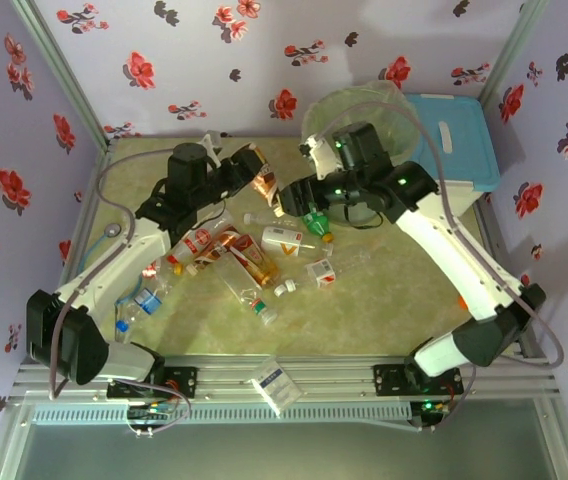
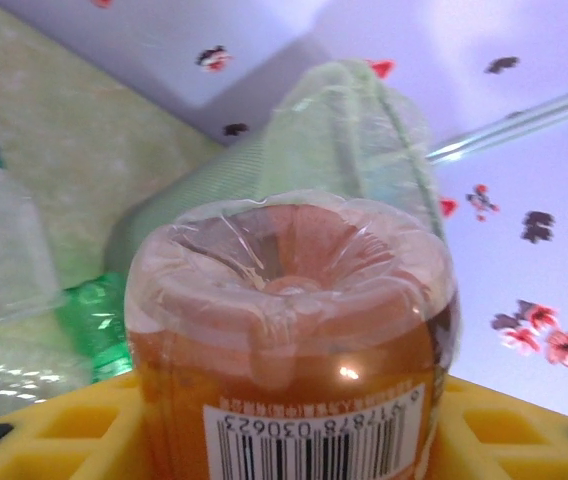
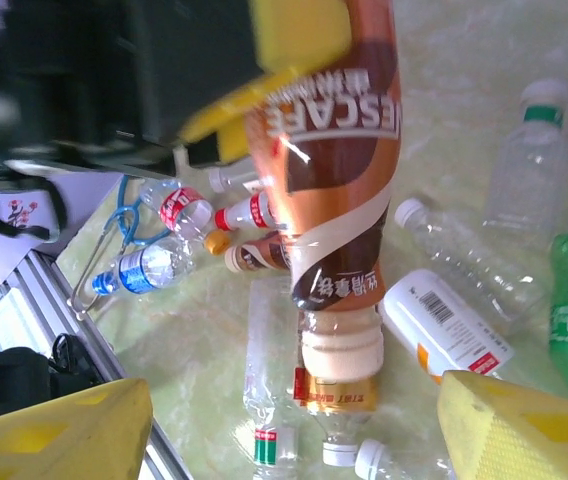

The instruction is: Put the plastic bottles in the bin

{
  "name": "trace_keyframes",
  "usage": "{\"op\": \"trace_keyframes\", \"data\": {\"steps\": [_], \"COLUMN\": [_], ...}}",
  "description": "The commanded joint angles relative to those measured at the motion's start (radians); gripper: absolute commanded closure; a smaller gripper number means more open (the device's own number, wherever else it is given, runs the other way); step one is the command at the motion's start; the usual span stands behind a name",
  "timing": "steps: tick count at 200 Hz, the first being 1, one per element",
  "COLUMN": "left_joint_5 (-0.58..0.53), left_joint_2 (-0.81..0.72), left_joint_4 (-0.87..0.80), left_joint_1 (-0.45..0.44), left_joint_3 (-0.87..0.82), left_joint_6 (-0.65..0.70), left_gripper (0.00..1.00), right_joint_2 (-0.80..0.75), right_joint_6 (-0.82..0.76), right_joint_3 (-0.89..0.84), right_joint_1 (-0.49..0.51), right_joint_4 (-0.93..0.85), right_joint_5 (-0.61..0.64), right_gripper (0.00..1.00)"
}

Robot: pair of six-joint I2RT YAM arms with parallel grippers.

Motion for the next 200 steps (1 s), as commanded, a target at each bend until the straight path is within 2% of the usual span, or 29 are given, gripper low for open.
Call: {"op": "trace_keyframes", "data": {"steps": [1, 35, 61, 84, 125, 151, 178, 200], "left_joint_5": [0.066, 0.064, 0.057, 0.054, 0.042, 0.038, 0.033, 0.024], "left_joint_2": [0.005, 0.011, 0.024, 0.026, 0.016, 0.014, 0.020, 0.021], "left_joint_4": [0.125, 0.148, 0.168, 0.174, 0.177, 0.181, 0.184, 0.176], "left_joint_1": [-0.014, -0.041, -0.071, -0.081, -0.083, -0.085, -0.084, -0.079], "left_joint_3": [0.003, -0.030, -0.051, -0.065, -0.081, -0.085, -0.081, -0.073], "left_joint_6": [-0.035, -0.050, -0.054, -0.058, -0.061, -0.067, -0.065, -0.048], "left_gripper": [0.70, 0.71, 0.68, 0.68, 0.65, 0.64, 0.53, 0.23], "right_joint_2": [0.025, 0.088, 0.106, 0.112, 0.113, 0.113, 0.109, 0.107], "right_joint_6": [0.058, 0.047, 0.046, 0.043, 0.042, 0.046, 0.042, 0.037], "right_joint_3": [-0.024, 0.003, -0.001, -0.004, -0.005, -0.013, -0.008, 0.000], "right_joint_1": [0.005, 0.005, 0.005, 0.005, 0.005, 0.005, 0.005, 0.002], "right_joint_4": [0.081, 0.070, 0.073, 0.070, 0.080, 0.089, 0.086, 0.073], "right_joint_5": [-0.066, -0.066, 0.009, 0.028, 0.024, 0.022, 0.024, 0.034], "right_gripper": [0.24, 0.30, 0.39, 0.41, 0.60, 0.66, 0.68, 0.70]}}
